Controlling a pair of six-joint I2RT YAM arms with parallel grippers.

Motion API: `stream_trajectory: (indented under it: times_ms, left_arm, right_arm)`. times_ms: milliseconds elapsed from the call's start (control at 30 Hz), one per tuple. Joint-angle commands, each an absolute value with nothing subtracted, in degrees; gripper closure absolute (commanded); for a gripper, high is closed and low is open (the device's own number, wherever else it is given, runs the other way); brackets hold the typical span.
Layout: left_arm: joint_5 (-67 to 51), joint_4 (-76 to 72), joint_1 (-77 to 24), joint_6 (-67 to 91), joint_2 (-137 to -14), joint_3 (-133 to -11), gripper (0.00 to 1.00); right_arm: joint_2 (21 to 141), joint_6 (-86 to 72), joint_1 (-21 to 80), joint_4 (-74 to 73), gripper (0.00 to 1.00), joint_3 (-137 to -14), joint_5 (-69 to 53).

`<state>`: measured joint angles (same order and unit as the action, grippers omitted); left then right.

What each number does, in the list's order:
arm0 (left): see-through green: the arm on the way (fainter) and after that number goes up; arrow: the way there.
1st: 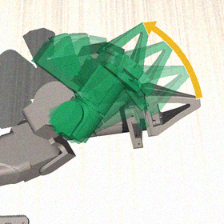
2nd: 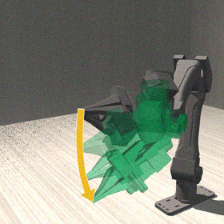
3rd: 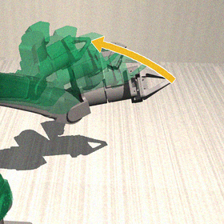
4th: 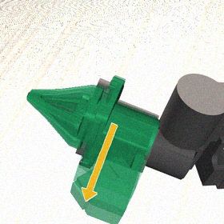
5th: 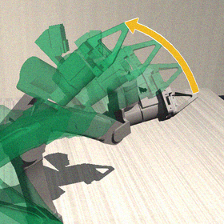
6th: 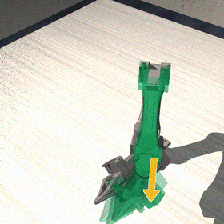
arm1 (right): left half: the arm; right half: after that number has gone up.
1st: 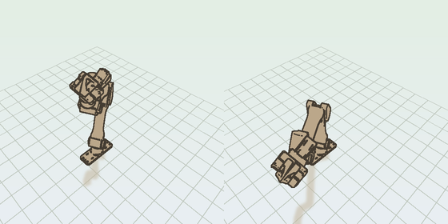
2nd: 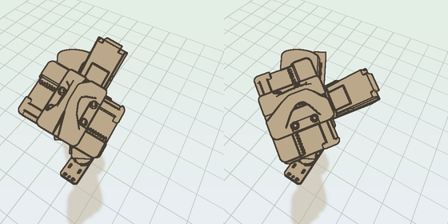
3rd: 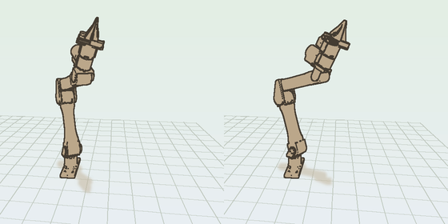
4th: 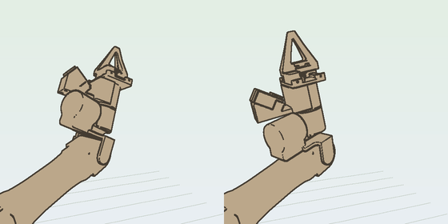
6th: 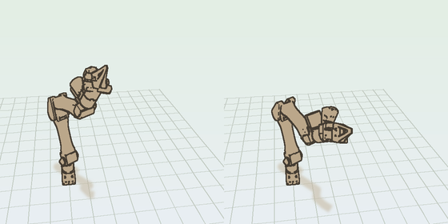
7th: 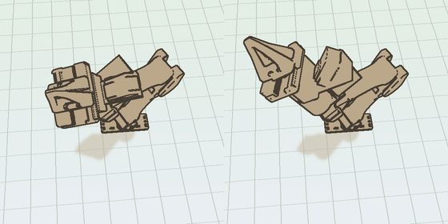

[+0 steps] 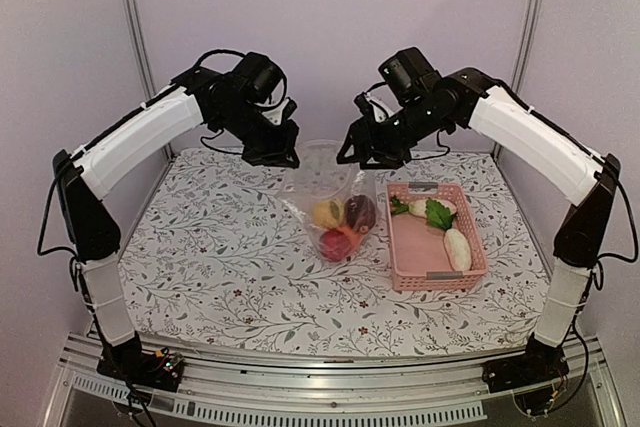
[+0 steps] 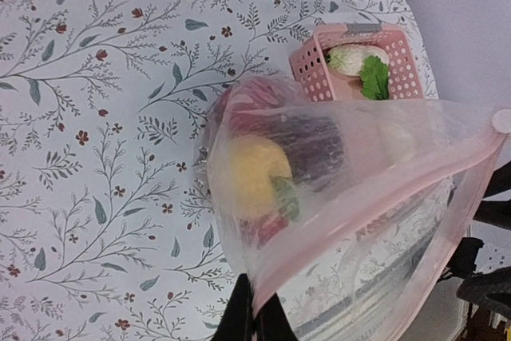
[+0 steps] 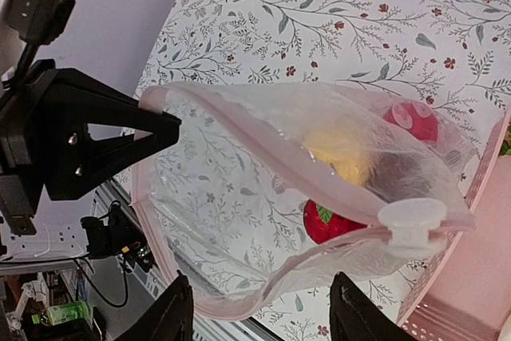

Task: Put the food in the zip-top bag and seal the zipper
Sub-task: Adjust the zipper food storage bag at the center of the board, then pick up the fake vegetable from the bin.

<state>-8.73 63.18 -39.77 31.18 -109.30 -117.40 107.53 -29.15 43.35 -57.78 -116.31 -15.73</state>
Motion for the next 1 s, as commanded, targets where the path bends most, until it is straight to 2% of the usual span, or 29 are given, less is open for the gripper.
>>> stream_trajectory:
  times_ms: [0,467,667,967]
  left_arm:
    - [-9.2,61.8,-39.9,31.4,-107.2,-119.0,1.0]
    - [-11.9,60.9,-39.9,30.8,-108.4,-118.5,1.0]
    - [-12.7,60.7,-39.9,30.7,-108.6,-118.5,1.0]
    - [-13.0,60.4,-39.9,31.0,-107.4,-116.7,1.0]
  right_arm:
    - [100.4,-29.3,41.2,-60.4,0.42,-116.9,-16.7]
    - [87.7,-21.5,28.6,-58.6,0.4,-86.5,-4.4]
    - [90.1,-18.0,25.5,-57.4,0.41,-78.5,4.3]
    - [97.6,-14.6,21.7,-54.8,0.41,-75.2,5.1]
